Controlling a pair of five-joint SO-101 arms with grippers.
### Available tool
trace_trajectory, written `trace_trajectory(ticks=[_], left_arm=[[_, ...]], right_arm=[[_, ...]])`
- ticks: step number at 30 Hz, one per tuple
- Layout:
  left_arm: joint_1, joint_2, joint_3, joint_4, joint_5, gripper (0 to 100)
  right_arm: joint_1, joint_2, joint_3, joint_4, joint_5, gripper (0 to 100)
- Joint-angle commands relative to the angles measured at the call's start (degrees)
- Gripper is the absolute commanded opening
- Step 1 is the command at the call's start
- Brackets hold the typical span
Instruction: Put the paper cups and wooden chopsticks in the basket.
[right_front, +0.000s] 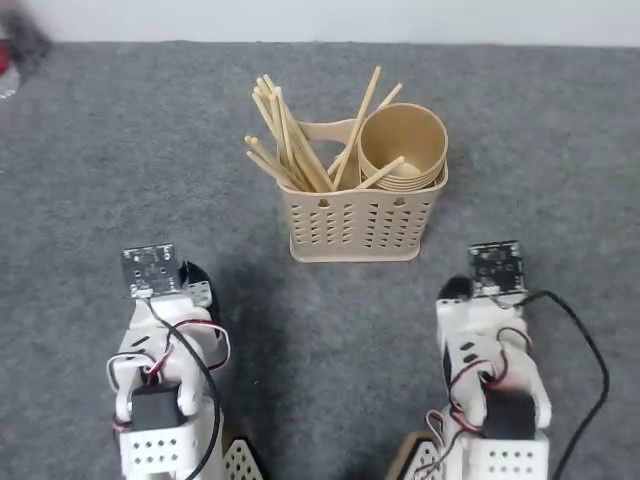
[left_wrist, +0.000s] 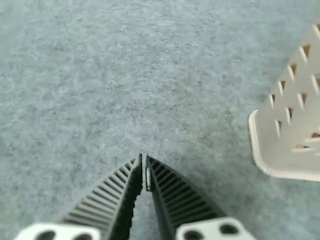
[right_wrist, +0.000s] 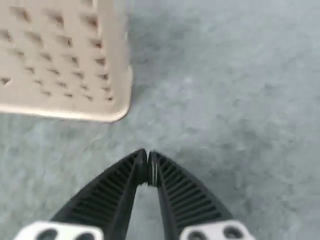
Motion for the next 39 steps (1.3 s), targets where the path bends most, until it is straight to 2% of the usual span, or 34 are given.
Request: trace_trajectory(ticks=[1,5,7,10,15,17,20,22,26,28,32,39], left_arm=[[0.3,0.2,1.5,0.1,1.7,1],[0.4,-1.1,1.3,9.9,1.5,1],[0.5,-1.3,1.3,14.8,1.4,1],[0.2,-1.4,1.4,14.6,1.3,1],[0.3,-1.4,1.4,14.6,1.2,1],[0.2,-1.4,1.4,14.6,0.0,1],[0.4,-1.3,1.4,14.4,-9.2,1],[1.1,-1.3,1.3,14.4,-12.3,1],[7.2,-1.3,1.4,14.4,-5.2,1],[7.9,-1.3,1.4,14.5,-2.4,1],[7.6,-1.3,1.4,14.5,-2.4,1],[2.7,-1.3,1.4,14.5,-1.9,1]], right_arm=[[-2.6,-0.9,1.1,0.4,-0.6,1.7],[-2.0,-0.9,8.8,0.7,-0.6,1.3],[-2.8,-0.9,9.3,5.8,-0.7,1.3],[-2.8,-0.9,9.4,11.0,-0.7,1.4],[-1.6,-0.8,9.4,11.9,-0.7,0.8],[1.1,-0.8,9.4,11.9,-0.7,0.6],[10.5,-0.9,9.4,11.9,-0.4,0.6],[13.1,-1.0,9.5,11.9,-1.1,0.6],[9.5,-1.0,9.5,11.8,-9.2,0.6],[9.4,-1.0,9.4,11.8,-12.0,0.6],[9.5,-0.9,9.4,11.8,-12.2,0.6],[9.0,-0.9,9.4,11.8,-12.6,0.6]])
